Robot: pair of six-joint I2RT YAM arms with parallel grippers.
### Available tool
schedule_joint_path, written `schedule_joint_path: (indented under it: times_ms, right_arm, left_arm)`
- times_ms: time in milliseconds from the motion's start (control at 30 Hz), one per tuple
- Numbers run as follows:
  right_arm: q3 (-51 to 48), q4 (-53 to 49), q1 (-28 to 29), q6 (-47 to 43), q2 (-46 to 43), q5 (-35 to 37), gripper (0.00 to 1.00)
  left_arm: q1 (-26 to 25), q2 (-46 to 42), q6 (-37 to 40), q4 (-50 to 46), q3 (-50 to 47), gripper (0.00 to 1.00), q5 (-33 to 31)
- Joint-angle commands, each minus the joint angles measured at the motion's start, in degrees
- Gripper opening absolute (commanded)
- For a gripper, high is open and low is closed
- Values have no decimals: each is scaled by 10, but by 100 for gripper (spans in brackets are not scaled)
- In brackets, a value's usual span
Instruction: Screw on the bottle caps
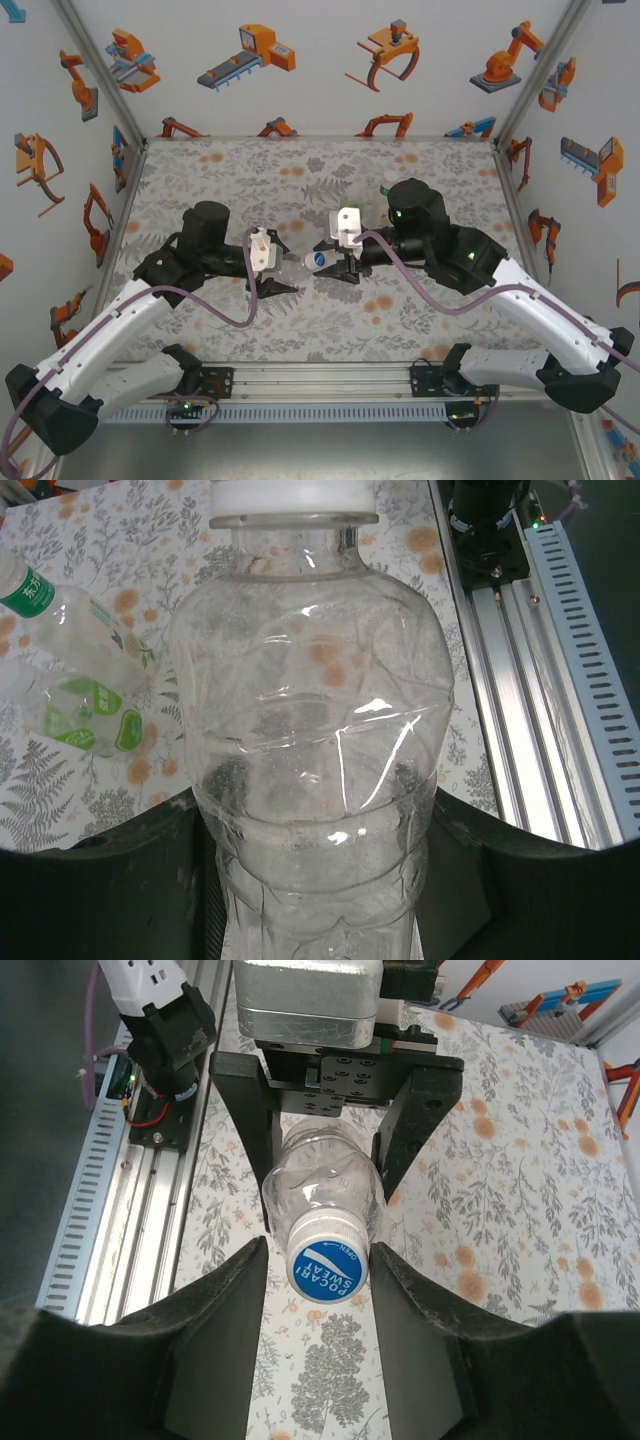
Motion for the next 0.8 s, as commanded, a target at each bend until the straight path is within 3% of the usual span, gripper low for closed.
schedule_joint_path:
  times_ms: [0, 200, 300, 567, 767]
  right_arm:
    - [11, 0, 0, -9, -8, 1, 41]
    - [9, 0, -1, -8, -8, 7, 24]
    - [10, 13, -1, 27, -5, 36, 0]
    - [-35, 107, -1, 197, -4, 136, 0]
    - [-104, 229, 0, 431, -24, 236, 0]
  left_arm:
    - [-1, -6, 10, -1, 7, 0, 17]
    - [-2, -7, 9, -1, 7, 0, 18]
    - [-2, -9, 10, -1, 7, 0, 14]
    - [-1, -8, -10, 10, 9, 0, -90]
    - [-1, -19, -19, 32, -3, 0, -138]
